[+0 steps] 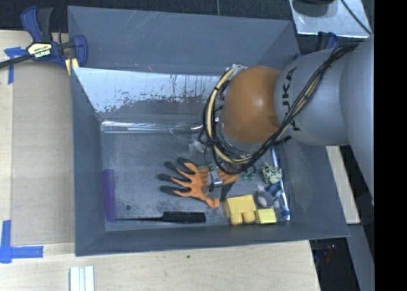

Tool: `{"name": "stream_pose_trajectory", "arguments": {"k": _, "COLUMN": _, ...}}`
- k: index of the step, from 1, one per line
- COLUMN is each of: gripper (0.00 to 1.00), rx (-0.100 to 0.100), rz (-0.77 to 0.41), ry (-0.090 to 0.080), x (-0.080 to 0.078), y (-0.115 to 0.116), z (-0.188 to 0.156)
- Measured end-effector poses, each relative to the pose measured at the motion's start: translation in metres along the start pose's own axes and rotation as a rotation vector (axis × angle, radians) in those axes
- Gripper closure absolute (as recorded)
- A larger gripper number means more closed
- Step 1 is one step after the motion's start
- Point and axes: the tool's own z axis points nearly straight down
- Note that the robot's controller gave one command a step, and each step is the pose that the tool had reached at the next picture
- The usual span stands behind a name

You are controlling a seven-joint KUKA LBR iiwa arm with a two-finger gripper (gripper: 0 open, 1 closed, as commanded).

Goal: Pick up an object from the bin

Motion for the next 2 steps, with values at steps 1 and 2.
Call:
{"name": "stream_pose_trajectory", "arguments": {"k": 1, "gripper": 0.00, "rx": 0.001, "rz": -0.243, "ry": -0.005, "x": -0.002, "y": 0.008, "z": -0.030}}
{"name": "stream_pose_trajectory", "arguments": {"k": 2, "gripper": 0.00, "rx": 0.001, "rz": -0.030, "ry": -0.002, "x": -0.001, "y": 0.002, "z": 0.002}}
